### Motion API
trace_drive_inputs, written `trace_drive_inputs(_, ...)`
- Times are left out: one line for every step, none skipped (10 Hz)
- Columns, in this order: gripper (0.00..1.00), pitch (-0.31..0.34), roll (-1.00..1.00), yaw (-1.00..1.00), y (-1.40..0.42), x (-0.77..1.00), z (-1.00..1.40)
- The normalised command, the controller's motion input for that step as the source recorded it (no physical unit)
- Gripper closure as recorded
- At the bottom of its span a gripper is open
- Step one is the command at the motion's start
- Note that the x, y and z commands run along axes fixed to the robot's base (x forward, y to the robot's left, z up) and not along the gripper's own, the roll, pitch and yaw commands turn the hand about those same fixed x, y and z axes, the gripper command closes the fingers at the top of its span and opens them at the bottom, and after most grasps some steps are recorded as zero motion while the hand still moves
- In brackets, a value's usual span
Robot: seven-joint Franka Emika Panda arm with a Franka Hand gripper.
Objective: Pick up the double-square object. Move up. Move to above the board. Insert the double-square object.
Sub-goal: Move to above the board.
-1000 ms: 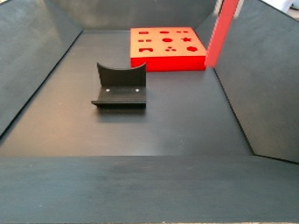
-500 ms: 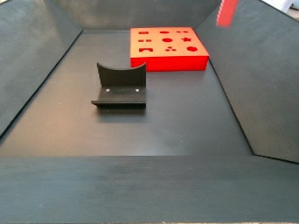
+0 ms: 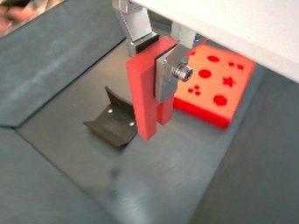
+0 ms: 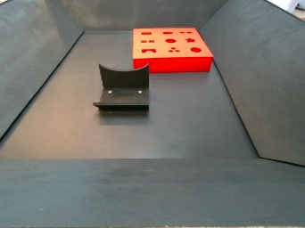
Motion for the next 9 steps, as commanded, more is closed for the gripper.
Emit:
trace_drive_inputs(1.00,0.355,-0.20,0.39,-1.00,0.19,-0.01)
trace_drive_inputs(1.00,0.214,-0.09,0.20,-1.00,0.19,-0.01)
trace_drive_inputs(1.00,0.137,-0.02,0.10,-1.00,0.19,-0.01)
trace_drive_inputs(1.00,0.088,0.00,0.03,-1.00,0.20,-0.01)
trace_drive_inputs(1.00,0.078,-0.02,0.02,-1.00,0.20,-0.01)
trace_drive_inputs(1.00,0.079,0.00,0.01,-1.00,0.21,0.00)
trace_drive_inputs(1.00,0.080,0.00,0.01,-1.00,0.22,-0.01)
trace_drive_inputs(1.00,0.082,-0.01,0.01,-1.00,0.23,0.00)
trace_drive_inputs(1.00,0.080,-0.01,0.01,-1.00,0.23,0.00)
